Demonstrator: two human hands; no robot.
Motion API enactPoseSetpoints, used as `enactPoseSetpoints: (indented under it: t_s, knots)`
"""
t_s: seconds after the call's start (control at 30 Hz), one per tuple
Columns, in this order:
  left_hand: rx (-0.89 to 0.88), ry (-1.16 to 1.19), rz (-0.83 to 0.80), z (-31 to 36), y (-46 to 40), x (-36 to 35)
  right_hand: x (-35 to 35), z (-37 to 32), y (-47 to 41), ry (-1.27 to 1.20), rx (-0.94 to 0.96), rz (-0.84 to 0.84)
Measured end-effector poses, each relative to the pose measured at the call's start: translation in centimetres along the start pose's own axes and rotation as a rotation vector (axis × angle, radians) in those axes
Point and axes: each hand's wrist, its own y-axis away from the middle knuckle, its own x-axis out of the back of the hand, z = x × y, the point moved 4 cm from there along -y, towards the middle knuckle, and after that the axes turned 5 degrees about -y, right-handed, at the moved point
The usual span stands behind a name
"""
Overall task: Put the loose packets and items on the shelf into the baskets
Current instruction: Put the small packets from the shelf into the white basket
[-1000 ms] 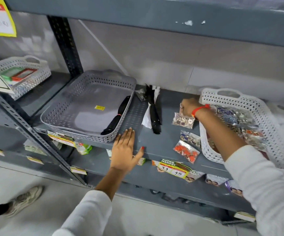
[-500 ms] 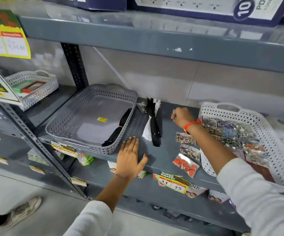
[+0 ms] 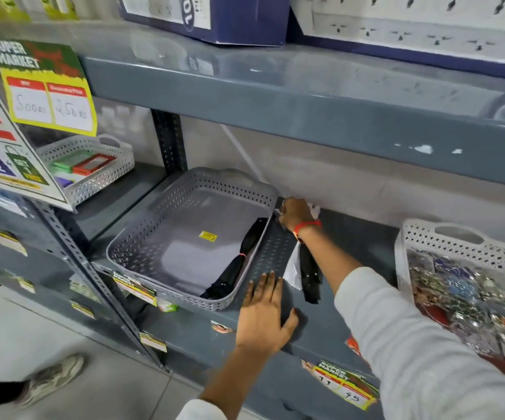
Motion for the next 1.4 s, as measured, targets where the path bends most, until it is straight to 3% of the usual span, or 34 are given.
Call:
enactPoseSetpoints:
  t_s: [0.2,0.47,0.63,0.83,0.93,1.03,1.27,1.4]
  knots:
    - [0.004,-0.002,-0.01,-0.1,0.0,-0.1,-1.9,-0.2,-1.7,0.061,-0.045,0.009]
    - [-0.012,-0.003,-0.003,0.1,0.0,0.0,-1.5,0.3,-1.2,0.152,0.062,0.044]
    - [-0.007,0.028,-0.004,0.2,0.1,0.1,0.6,0.9,-0.2,-0.145,-0.122,0.15]
    - [-0.022,0.01,-0.011,0.2,0.1,-0.1,4.9,3.1,1.5,-0.439,-0.309,0.128]
    - [-0.02,-0.004,-0.034,0.1,0.1,-0.3,7.4,4.9,2.7,-0.381,-0.303,0.057]
    - [-0.023,-0.028,-0.047,0.1,0.0,-0.5,9.1,7.9,4.3,-0.166,-0.335,-0.03]
    - [-0.005,-0.045,-0.037,0.0,0.0,-0.5,7.6,14.1,7.3,0.069,-0.529,-0.292]
    - [-0.002,-0.054,-0.038,0.0,0.0,-0.4,6.3,15.0,6.1,0.119,-0.419,-0.158]
